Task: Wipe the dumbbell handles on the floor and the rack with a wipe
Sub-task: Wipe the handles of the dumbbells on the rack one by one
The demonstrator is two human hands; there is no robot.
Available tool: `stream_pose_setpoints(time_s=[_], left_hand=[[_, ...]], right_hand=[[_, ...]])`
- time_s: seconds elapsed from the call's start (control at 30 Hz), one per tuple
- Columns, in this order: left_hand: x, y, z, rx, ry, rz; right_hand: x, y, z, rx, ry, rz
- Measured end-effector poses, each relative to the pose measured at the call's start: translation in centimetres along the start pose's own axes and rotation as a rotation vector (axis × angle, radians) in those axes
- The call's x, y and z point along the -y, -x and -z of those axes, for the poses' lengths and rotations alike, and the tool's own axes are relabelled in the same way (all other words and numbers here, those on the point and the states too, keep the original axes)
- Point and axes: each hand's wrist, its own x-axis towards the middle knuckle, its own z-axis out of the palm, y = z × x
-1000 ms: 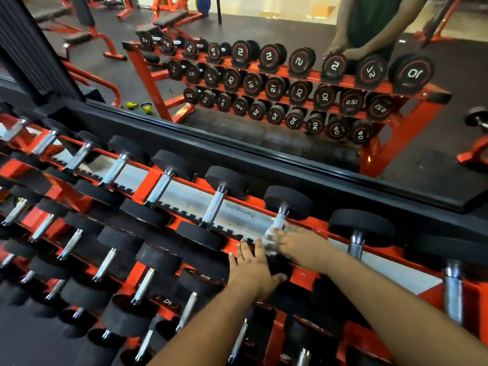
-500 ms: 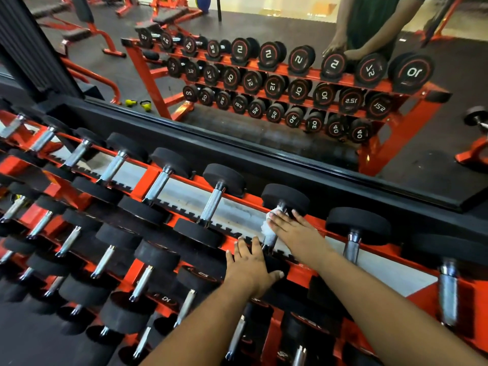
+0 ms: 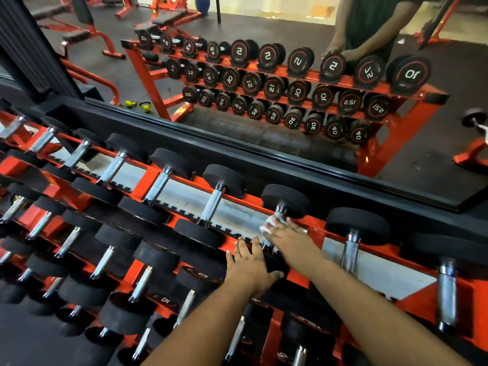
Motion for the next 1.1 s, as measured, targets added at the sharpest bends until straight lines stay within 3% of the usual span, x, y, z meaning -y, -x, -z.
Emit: stream_pose_setpoints(time_s=[0.13,0.23,0.3,0.37,0.47,0.63,0.8,0.9,1.03,1.1], left_hand=[[-0.1,-0.1,-0.2,0.008,-0.005,-0.003],[0.0,0.0,0.0,0.003,-0.004,0.0],[-0.1,0.0,-0.1,0.002,-0.001,-0.002],[0.0,-0.1,-0.2,-0.002,0.004,-0.004],[0.1,-0.1,-0.2,-0.006,0.007,-0.009],[0.1,-0.1,-0.2,-0.012,0.008,-0.008],[0.1,-0.2,-0.4,-0.018,0.014,-0.01],[0.1,-0.3,-0.5,-0.016,0.004,-0.009],[0.1,-0.2,-0.3,-0.016,-0.008,-0.007],[0.1,-0.2,-0.3,-0.016,-0.006,-0.006]], right_hand=[[-1.8,0.6,0.6,-0.005,0.145,0.21],[-2.2,-0.3,1.5,-0.076,0.182,0.017],[-0.8,-0.6,1.1,-0.08,0.08,-0.057],[0.3,-0.2,0.3,-0.039,0.015,0.007],[-0.6,-0.4,0.9,-0.002,0.118,0.171],[-0.6,-2.2,2.3,0.009,0.21,-0.037],[-0.8,-0.1,0.6,0.156,-0.001,0.225],[-3.3,0.4,0.5,0.105,0.08,0.315],[-2.5,-0.1,1.1,-0.003,0.166,-0.004],[-1.6,0.1,0.1,-0.027,0.127,-0.023]])
